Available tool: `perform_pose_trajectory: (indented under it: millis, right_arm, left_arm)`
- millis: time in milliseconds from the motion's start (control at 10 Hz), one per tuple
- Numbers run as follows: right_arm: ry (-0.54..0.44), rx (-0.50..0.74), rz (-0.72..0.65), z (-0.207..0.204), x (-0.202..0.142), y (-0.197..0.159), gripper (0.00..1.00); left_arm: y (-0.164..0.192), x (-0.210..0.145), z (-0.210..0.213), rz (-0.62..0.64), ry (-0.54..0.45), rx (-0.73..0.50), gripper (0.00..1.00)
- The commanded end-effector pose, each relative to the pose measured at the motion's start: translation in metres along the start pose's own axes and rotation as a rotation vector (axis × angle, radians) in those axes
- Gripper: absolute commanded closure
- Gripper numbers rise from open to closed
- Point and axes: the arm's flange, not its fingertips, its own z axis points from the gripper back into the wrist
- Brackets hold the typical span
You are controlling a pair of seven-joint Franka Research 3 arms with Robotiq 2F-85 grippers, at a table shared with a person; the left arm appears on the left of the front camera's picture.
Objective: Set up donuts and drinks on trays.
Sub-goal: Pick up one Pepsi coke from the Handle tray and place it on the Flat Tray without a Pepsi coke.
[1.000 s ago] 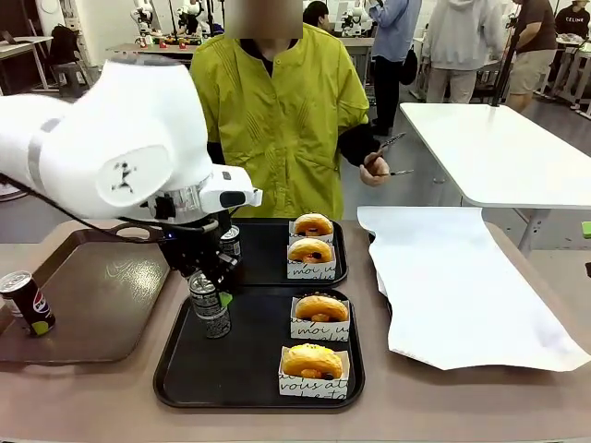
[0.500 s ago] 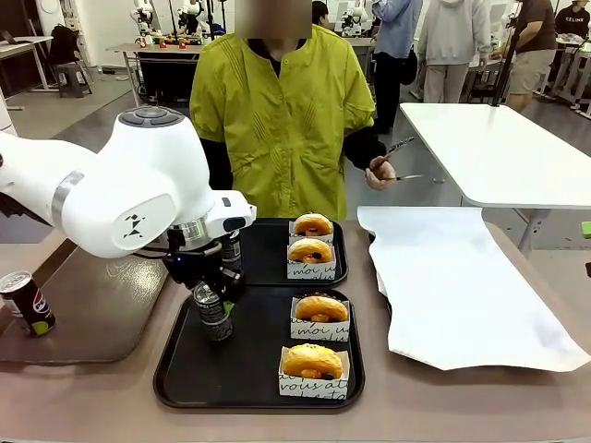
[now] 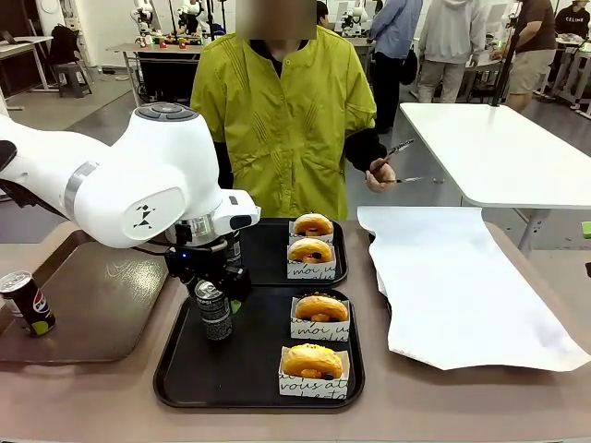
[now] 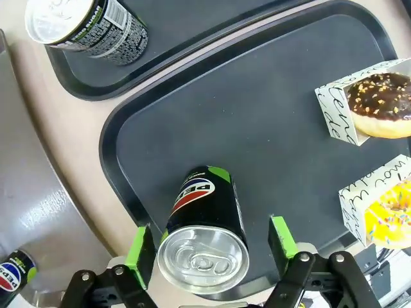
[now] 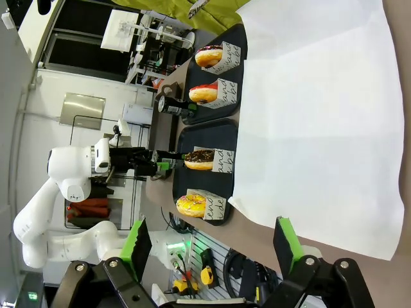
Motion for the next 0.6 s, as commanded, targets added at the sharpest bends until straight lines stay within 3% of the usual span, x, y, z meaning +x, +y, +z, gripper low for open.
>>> perform_pose_trajectory:
  millis: [0,500]
  right_arm:
    - [-0.003,0.003,0.002,-0.001,0.001,0.000,0.00]
    - [-0.003,0.003,0.002,-0.001,0.001,0.000,0.00]
  left_arm:
    - [-0.001,-0.002,0.016,0.020,0.002,0.015,0.01]
    - [-0.002,-0.032,0.086,0.104,-0.008,0.026,0.00]
